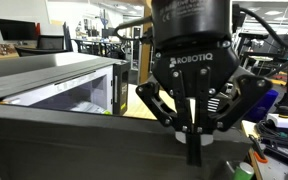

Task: Close the microwave door

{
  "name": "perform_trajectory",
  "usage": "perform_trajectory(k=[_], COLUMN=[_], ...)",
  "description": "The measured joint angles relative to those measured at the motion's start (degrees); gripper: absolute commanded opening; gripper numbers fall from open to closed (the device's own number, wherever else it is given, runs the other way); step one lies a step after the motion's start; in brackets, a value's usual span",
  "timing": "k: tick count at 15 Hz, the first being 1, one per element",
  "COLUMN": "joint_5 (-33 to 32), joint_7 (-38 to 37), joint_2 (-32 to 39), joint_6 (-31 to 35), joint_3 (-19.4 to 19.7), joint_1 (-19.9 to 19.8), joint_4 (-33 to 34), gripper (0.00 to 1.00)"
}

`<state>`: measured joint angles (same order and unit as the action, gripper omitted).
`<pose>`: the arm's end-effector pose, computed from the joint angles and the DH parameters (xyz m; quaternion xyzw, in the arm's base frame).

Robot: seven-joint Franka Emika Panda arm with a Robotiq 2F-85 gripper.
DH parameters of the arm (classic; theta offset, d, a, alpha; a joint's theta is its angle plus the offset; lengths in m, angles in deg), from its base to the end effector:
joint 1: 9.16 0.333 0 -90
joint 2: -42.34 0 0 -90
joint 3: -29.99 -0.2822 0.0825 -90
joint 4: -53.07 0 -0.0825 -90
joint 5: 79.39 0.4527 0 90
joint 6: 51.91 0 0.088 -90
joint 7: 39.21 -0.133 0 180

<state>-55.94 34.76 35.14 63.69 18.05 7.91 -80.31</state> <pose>0.4458 0.2819 0.2790 -0.6916 -0.6981 0.0214 0.1838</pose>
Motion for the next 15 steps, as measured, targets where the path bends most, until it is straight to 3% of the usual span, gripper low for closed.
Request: perform_trajectory(k=[9, 15], joint_5=[-10.7, -11.8], joint_7=[-5.1, -7.0], joint_2=[-0.7, 0.5], joint_6=[13.4, 26.8], joint_3=[4.1, 8.1], joint_1=[-5.4, -8.8], joint_4=[-4.2, -5.8], gripper=[0.0, 0.0])
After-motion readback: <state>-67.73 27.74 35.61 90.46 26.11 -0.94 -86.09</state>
